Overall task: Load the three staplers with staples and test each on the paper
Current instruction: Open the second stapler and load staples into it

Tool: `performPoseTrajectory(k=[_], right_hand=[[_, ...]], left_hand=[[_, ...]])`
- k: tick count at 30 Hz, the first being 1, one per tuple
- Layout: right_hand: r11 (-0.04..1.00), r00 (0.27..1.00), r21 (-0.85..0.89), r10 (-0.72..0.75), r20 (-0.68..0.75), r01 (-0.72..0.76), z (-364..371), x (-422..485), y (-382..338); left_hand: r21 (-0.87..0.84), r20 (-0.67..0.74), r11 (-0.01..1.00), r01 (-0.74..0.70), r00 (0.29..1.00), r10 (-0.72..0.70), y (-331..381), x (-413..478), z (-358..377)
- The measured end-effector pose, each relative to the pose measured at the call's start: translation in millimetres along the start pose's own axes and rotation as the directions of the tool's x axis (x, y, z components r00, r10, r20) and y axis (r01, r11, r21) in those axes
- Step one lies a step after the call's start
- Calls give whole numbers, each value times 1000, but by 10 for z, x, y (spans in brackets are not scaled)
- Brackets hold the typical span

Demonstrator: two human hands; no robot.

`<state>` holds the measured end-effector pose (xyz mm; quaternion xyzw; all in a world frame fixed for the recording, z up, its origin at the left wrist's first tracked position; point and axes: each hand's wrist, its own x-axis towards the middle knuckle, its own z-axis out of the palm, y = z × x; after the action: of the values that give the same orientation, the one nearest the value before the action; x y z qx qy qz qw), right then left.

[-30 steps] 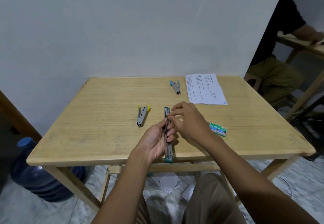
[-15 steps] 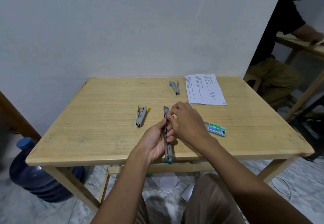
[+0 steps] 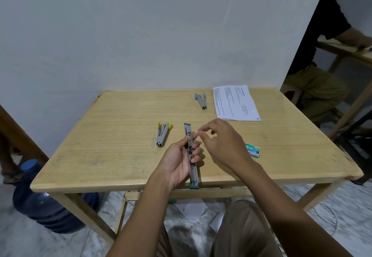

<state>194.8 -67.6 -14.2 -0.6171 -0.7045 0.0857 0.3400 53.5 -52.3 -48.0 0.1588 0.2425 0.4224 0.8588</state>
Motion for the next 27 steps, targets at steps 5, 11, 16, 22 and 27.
performPoseTrajectory(k=[5, 11, 16, 22, 27], right_hand=[[980, 937, 154, -166, 308, 123, -90, -281, 10], [956, 829, 195, -288, 479, 220, -156, -402, 75], [891, 835, 274, -441, 329, 362, -160, -410, 125], [903, 974, 384, -225, 35, 194, -276, -194, 139], [845, 994, 530, 20, 111, -76, -185, 8, 119]], left_hand=[[-48, -34, 999, -17, 999, 15, 30, 8, -18], [-73, -55, 996, -56, 997, 53, 32, 24, -35], [-136, -30, 988, -74, 997, 70, 29, 0, -13], [43, 32, 999, -28, 999, 27, -9, -29, 17], [184, 81, 983, -1, 997, -14, -23, -86, 44]])
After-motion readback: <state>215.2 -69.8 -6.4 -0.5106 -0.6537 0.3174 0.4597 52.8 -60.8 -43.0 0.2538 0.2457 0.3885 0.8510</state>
